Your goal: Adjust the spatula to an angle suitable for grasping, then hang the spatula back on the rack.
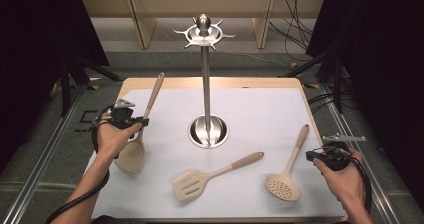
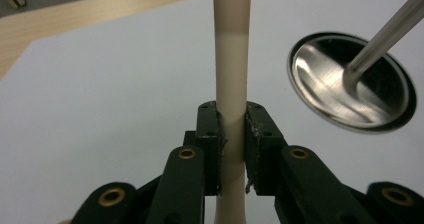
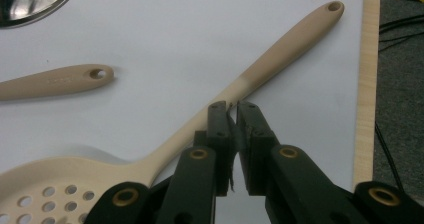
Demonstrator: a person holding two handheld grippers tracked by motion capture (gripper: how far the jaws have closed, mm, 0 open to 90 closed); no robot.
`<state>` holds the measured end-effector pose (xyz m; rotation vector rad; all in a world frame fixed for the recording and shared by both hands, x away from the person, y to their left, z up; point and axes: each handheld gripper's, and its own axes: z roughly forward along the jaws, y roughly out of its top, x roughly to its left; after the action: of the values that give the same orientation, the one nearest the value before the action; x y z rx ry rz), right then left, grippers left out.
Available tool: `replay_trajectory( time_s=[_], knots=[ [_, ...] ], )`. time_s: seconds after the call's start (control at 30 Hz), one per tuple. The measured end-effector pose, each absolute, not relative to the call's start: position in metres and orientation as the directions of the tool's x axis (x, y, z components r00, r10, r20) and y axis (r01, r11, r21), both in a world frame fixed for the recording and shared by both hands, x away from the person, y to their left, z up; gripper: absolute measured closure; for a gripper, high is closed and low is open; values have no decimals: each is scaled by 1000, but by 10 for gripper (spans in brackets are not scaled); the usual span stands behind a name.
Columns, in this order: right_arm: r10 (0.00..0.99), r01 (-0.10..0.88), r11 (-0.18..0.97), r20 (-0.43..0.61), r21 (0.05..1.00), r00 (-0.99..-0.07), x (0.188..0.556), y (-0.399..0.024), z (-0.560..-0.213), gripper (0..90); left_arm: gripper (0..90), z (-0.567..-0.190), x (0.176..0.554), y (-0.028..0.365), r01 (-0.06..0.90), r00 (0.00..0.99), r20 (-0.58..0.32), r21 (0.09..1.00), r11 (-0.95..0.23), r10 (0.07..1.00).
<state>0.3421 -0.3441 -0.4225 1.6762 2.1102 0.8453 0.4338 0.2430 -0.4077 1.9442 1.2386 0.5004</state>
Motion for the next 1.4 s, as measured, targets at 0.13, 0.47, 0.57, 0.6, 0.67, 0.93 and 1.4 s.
replay_trajectory(
  time_s=[0.13, 0.47, 0.57, 0.6, 0.67, 0.93, 1.4],
  knots=[
    [957, 771, 126, 129, 625, -260, 342, -344, -420, 852, 781, -401, 424, 241, 541, 440, -79, 818, -193, 895],
    [954, 757, 142, 117, 638, -277, 344, -345, -418, 852, 781, -390, 413, 241, 450, 429, -92, 884, -125, 898],
    [945, 747, 152, 126, 648, -302, 345, -348, -419, 852, 781, -387, 410, 238, 419, 435, -90, 901, -114, 896],
    [952, 754, 142, 120, 642, -281, 344, -346, -417, 852, 781, -387, 410, 238, 419, 435, -90, 901, -114, 896],
    [956, 758, 118, 132, 642, -260, 343, -345, -416, 852, 781, -384, 408, 237, 409, 438, -93, 906, -107, 894],
    [954, 731, 132, 114, 669, -277, 345, -343, -416, 846, 781, -379, 402, 236, 380, 443, -99, 921, -87, 891],
    [899, 602, 173, 126, 779, -420, 346, -319, -397, 789, 780, -370, 378, 207, 287, 528, -79, 954, -90, 846]
  ],
)
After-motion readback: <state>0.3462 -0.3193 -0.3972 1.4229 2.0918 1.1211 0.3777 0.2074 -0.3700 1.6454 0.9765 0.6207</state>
